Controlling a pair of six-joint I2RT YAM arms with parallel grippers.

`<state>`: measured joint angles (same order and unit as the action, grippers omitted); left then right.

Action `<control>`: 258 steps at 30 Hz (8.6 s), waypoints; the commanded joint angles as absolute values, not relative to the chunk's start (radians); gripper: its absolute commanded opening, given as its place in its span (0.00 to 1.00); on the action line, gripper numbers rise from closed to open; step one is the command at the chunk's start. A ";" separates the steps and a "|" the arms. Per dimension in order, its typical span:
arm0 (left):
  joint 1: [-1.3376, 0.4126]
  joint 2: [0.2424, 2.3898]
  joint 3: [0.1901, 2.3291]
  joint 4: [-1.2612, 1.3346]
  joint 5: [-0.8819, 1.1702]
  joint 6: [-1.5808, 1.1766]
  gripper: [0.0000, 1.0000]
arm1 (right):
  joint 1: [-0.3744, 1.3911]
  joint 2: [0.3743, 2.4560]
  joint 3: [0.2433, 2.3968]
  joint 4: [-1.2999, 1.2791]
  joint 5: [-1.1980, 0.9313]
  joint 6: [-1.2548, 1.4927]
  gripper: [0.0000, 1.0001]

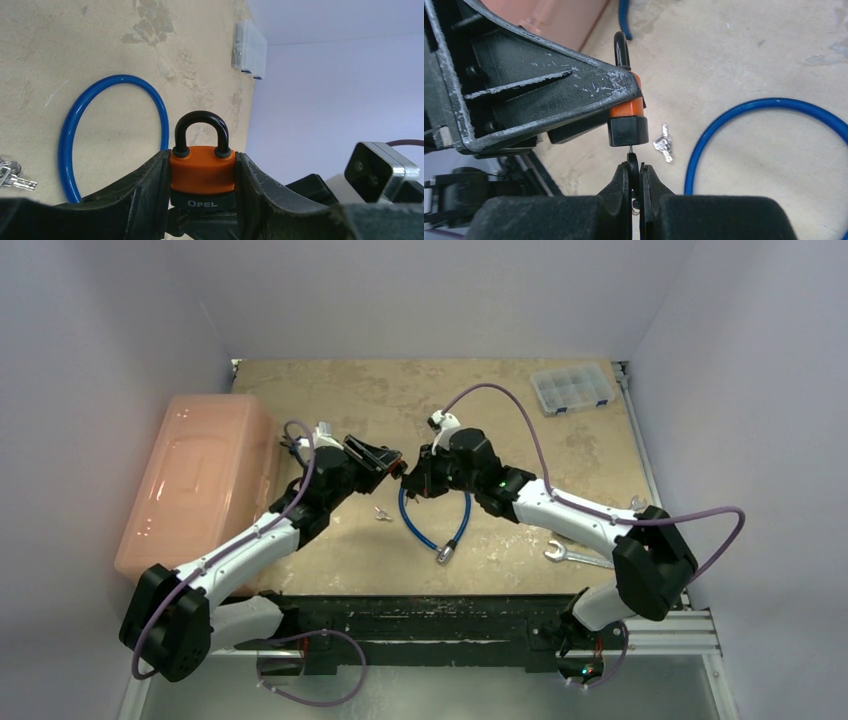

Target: Unlock with the key

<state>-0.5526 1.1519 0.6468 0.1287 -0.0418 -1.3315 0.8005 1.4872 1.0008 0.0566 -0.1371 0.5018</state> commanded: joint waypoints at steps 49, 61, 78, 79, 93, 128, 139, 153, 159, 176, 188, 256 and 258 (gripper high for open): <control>-0.619 1.055 0.569 0.447 0.116 -1.273 0.00 | 0.721 1.286 1.027 0.155 -0.417 0.437 0.79; -0.618 1.130 0.575 0.475 0.094 -1.379 0.00 | 0.776 1.230 1.027 0.009 -0.076 0.358 0.91; -0.619 1.095 0.584 0.362 0.038 -1.473 0.00 | 0.838 1.170 0.894 0.074 0.016 0.338 0.78; -0.619 1.095 0.586 0.355 0.036 -1.474 0.00 | 0.838 1.161 0.881 0.078 0.013 0.339 0.78; -0.619 1.095 0.591 0.355 0.041 -1.482 0.00 | 0.845 1.240 0.893 0.144 0.005 0.393 0.73; -0.618 1.071 0.626 0.318 0.093 -1.358 0.29 | 0.868 1.365 0.916 0.262 0.054 0.455 0.00; -0.617 0.887 0.517 0.301 0.075 -1.192 0.96 | 0.865 1.200 0.889 0.214 -0.037 0.457 0.00; -0.618 0.813 0.389 0.637 0.128 -1.241 0.84 | 0.865 1.085 0.881 0.228 -0.186 0.556 0.00; -0.618 0.835 0.353 0.768 0.131 -1.290 0.73 | 0.865 1.095 0.866 0.277 -0.242 0.594 0.00; -0.618 0.867 0.483 0.391 0.071 -1.317 0.32 | 0.865 1.151 0.902 0.240 -0.214 0.524 0.00; -0.617 0.892 0.643 0.077 0.024 -1.250 0.34 | 0.865 1.193 0.973 0.143 -0.109 0.407 0.00; -0.591 0.345 0.763 -0.555 -0.380 -0.358 0.97 | 0.592 2.404 1.885 0.192 -0.630 0.730 0.00; -0.591 0.336 0.763 -0.554 -0.380 -0.358 0.97 | 0.585 2.413 1.885 0.194 -0.635 0.738 0.00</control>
